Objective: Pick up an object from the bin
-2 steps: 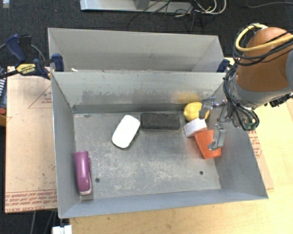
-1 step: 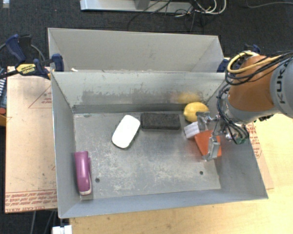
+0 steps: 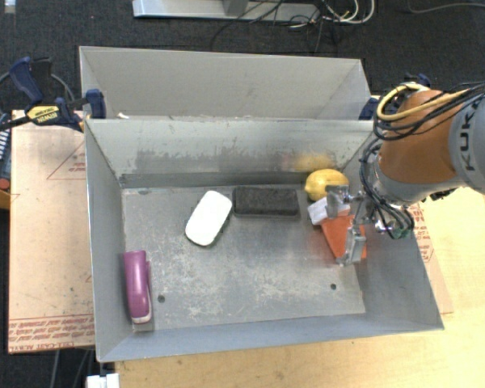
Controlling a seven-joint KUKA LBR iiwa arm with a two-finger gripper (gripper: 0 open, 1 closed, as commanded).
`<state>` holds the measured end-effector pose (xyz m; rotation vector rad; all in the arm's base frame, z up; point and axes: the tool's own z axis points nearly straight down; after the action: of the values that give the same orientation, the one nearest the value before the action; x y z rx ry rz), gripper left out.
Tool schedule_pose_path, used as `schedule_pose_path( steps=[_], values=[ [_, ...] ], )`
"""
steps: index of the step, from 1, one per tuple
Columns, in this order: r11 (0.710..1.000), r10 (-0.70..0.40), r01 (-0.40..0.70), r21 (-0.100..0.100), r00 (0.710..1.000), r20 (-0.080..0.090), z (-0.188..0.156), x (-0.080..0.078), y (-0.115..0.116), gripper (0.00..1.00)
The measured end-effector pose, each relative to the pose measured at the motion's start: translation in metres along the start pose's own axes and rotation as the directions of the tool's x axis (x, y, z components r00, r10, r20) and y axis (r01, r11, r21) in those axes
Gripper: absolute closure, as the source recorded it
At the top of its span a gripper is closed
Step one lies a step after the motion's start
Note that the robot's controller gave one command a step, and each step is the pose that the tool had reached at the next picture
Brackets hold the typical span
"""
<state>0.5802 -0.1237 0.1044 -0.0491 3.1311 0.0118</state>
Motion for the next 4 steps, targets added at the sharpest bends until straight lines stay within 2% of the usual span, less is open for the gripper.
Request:
schedule_pose_path(
  steps=[1,2,3,4],
  values=[
    [0.996,0.086,-0.086,-0.016,0.996,0.007,-0.001,-0.004,-0.013,0.00],
    [0.981,-0.192,0.192,-0.020,0.981,0.012,0.016,-0.008,-0.003,0.00],
    [0.993,-0.101,0.102,-0.054,0.995,0.023,0.024,-0.022,-0.003,1.00],
    [0.993,-0.101,0.102,-0.054,0.995,0.023,0.024,-0.022,-0.003,1.00]
  ],
)
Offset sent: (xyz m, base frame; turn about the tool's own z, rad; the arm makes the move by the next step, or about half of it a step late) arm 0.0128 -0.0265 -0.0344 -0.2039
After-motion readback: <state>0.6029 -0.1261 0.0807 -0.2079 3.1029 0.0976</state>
